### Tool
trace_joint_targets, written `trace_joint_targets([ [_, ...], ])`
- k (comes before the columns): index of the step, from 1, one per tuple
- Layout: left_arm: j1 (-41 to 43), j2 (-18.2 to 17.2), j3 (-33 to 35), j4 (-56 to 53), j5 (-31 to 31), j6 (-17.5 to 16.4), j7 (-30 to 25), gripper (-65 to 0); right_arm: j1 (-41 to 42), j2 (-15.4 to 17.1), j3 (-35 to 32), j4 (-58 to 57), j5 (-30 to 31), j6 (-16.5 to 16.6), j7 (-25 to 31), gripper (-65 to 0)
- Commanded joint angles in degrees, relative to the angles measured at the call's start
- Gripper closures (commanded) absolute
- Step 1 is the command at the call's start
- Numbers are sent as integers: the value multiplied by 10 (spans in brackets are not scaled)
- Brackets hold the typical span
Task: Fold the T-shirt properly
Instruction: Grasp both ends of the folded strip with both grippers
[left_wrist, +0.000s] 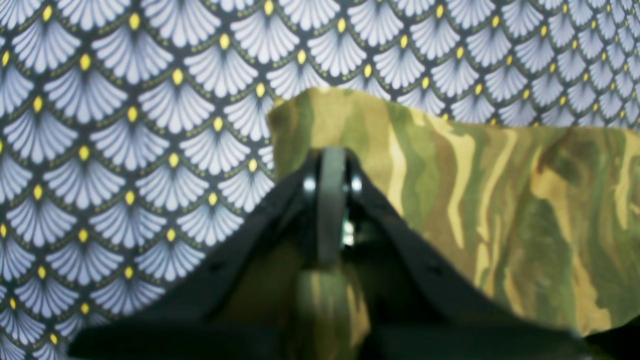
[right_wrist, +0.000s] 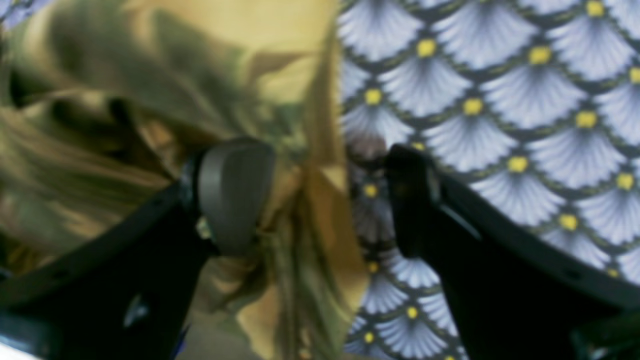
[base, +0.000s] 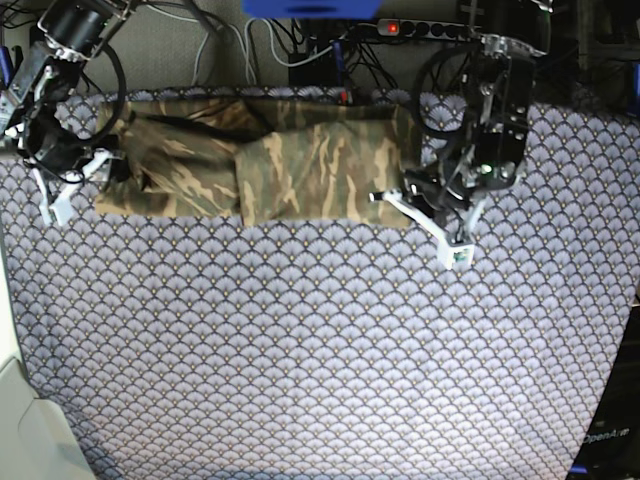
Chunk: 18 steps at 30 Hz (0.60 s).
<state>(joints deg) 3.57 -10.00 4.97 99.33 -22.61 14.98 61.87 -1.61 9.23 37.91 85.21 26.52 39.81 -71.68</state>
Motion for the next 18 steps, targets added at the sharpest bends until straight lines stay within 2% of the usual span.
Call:
trace_joint_targets([
  [1, -7, -2, -2, 3, -1, -1, -6, -9, 0, 11, -1, 3, 11, 2, -20, -422],
  [5, -5, -4, 0, -1, 2, -1, -32, -9, -7, 27, -2, 2, 75, 2, -38, -422],
  [10, -5, -4, 1, -1, 2, -1, -35, -9, -9, 45, -3, 1, 158, 2, -65, -422],
  [18, -5, -4, 1, -1, 1, -1, -36, -9, -9, 56, -5, 1, 216, 2, -83, -423],
])
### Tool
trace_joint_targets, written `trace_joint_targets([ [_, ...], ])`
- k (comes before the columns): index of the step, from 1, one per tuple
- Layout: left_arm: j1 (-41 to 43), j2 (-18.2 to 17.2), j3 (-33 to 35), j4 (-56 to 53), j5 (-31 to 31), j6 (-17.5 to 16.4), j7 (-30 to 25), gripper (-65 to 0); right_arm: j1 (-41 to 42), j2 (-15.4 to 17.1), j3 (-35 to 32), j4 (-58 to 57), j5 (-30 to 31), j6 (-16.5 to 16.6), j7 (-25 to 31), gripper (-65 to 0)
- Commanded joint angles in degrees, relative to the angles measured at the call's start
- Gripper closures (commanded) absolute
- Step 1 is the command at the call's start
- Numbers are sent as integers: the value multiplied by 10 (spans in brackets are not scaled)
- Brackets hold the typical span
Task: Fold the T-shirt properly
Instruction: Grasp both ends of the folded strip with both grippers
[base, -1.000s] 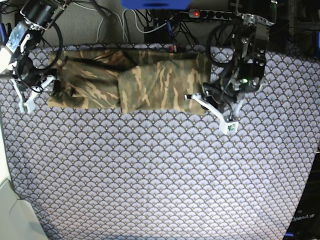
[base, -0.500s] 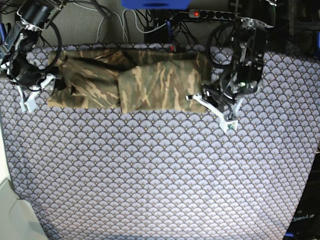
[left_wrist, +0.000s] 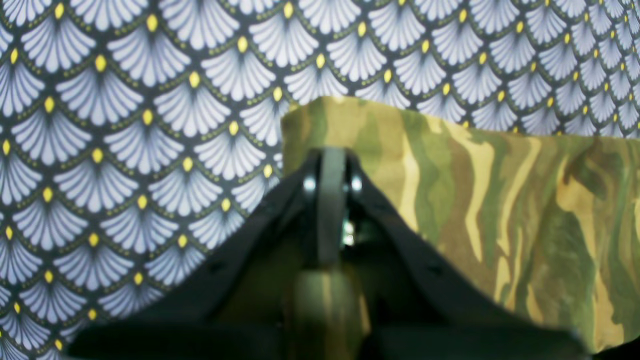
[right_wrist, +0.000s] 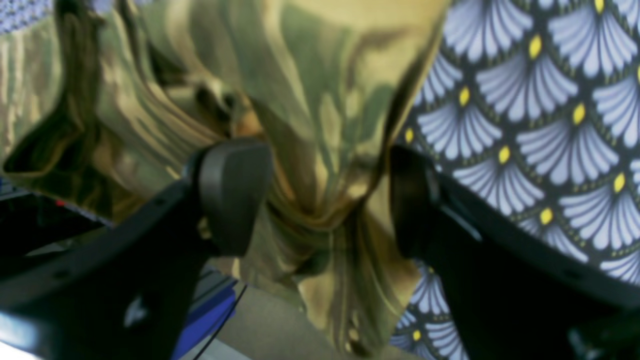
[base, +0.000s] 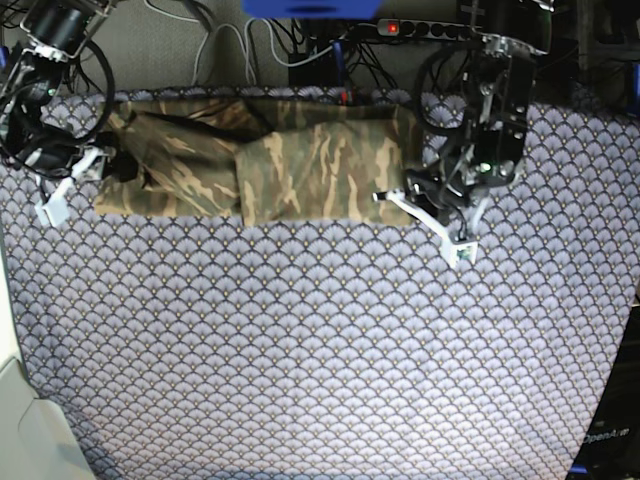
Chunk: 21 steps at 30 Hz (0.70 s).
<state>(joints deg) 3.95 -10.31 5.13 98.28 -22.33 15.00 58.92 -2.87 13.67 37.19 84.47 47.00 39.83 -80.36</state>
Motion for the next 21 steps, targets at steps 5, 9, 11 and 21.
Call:
trace_joint_targets([
  [5, -7, -1, -2, 9, 0, -1, -7, -9, 4, 11, 2, -13, 17, 2, 4, -423],
  [9, -7, -2, -2, 10, 0, -1, -7, -9, 4, 12, 2, -56, 17, 2, 4, -423],
  [11, -7, -2, -2, 10, 0, -1, -7, -9, 4, 13, 2, -60, 17, 2, 4, -423],
  [21, -7, -2, -2, 10, -1, -1, -7, -9, -1, 21, 2, -60, 16, 2, 4, -423],
])
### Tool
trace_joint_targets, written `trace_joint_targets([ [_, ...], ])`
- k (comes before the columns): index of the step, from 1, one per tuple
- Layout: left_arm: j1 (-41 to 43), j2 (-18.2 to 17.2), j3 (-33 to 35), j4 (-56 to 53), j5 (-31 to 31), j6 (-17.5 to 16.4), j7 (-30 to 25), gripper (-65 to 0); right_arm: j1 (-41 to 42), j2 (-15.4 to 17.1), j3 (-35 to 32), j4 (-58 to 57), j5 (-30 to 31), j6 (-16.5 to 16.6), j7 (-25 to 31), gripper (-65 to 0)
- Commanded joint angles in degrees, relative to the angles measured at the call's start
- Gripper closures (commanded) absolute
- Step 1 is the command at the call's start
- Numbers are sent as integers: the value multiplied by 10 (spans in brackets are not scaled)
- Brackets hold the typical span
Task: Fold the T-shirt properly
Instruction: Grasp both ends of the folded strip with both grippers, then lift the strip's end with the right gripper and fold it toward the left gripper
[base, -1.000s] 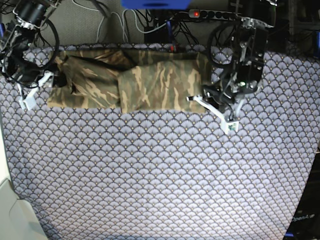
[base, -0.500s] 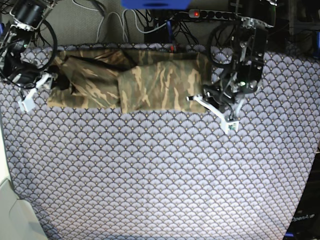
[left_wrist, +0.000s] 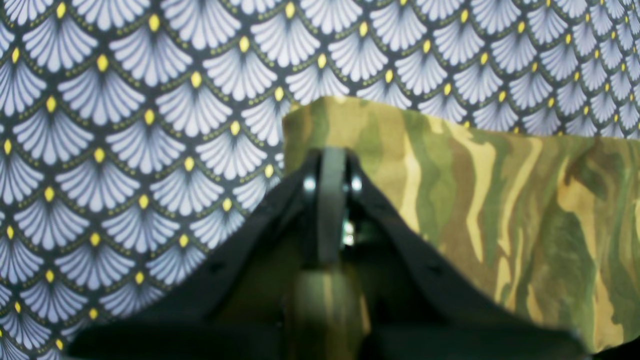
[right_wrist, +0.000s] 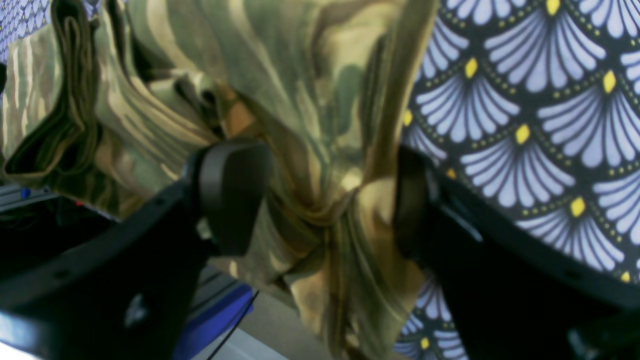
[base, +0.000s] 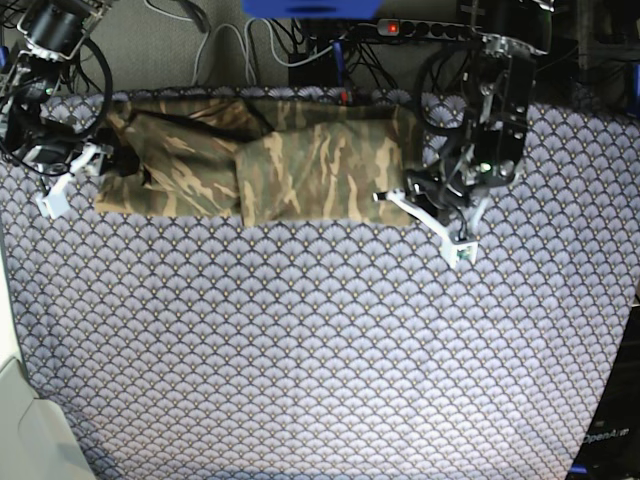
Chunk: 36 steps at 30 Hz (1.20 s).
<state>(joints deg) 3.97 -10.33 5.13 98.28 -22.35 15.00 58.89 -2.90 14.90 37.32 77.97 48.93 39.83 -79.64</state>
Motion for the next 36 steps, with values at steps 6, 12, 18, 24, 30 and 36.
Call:
trace_joint_targets([
  [6, -8, -2, -2, 9, 0, -1, -7, -9, -12, 3, 1, 4, 11, 2, -4, -420],
  [12, -8, -2, -2, 9, 1, -1, -7, -9, -13, -5, 1, 1, 13, 2, -4, -418],
  [18, -8, -2, -2, 9, 1, -1, -7, -9, -27, -31, -1, 3, 12, 2, -4, -417],
  [24, -8, -2, -2, 9, 1, -1, -7, -9, -27, -32, -17, 3, 11, 2, -4, -334],
  [30, -8, -2, -2, 13, -1, 0, -7, -6, -23, -32, -17, 1, 9, 2, -4, -102],
  [36, 8, -19, -3, 55, 0, 2, -2, -5, -22, -32, -11, 5, 11, 2, -4, 0],
])
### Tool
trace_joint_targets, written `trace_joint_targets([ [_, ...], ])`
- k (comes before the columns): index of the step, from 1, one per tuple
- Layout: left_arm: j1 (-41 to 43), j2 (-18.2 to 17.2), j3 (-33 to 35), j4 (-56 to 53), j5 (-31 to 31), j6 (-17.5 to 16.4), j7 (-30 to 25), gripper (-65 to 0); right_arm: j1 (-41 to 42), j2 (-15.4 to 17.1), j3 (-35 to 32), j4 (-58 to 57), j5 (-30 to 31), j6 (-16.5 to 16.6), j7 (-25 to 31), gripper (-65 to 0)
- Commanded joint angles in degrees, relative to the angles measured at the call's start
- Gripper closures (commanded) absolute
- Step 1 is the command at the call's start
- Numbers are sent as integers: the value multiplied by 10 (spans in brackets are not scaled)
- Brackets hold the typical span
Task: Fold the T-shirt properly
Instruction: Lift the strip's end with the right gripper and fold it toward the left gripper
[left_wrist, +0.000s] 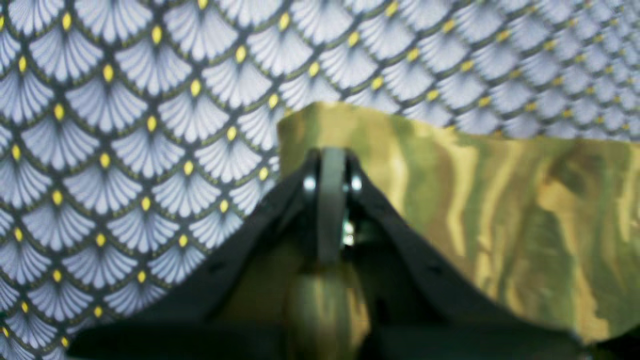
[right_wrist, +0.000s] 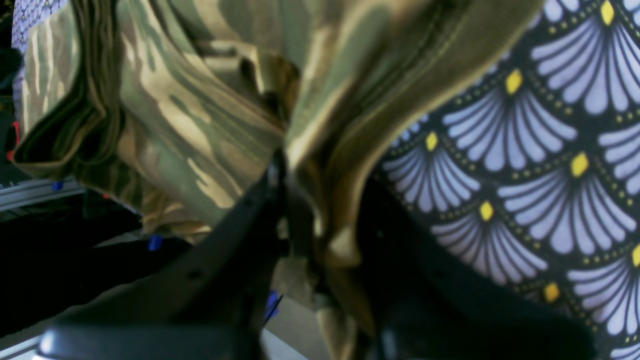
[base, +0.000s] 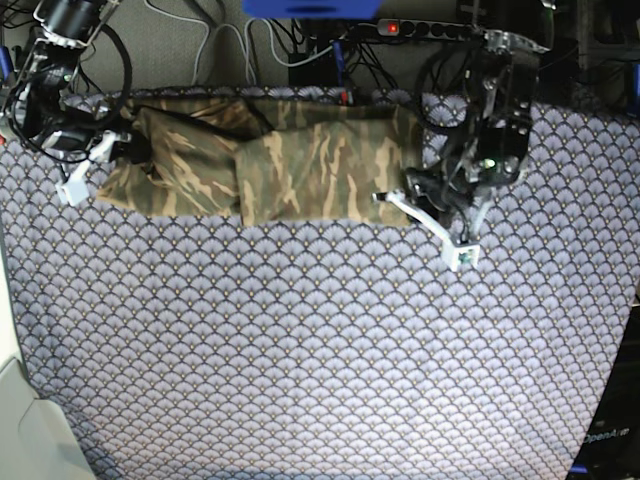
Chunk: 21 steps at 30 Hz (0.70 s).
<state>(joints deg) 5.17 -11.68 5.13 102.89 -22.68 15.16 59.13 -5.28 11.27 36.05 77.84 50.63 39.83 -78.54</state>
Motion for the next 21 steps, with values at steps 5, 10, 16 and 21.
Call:
trace_joint_targets([
  [5, 14, -33, -3, 26, 4, 2, -4, -5, 21, 5, 1, 6, -7, 2, -15, 0],
  [10, 31, -55, -3, -19, 4, 2, -10, -5, 23, 4, 1, 6, -5, 2, -15, 0],
  [16, 13, -48, 1, -112, 4, 2, -11, -5, 28, 0, 3, 60, -4, 2, -15, 0],
  [21, 1, -31, 3, -151, 5, 2, -11, -5, 30, -7, 3, 178, 23, 2, -15, 0],
])
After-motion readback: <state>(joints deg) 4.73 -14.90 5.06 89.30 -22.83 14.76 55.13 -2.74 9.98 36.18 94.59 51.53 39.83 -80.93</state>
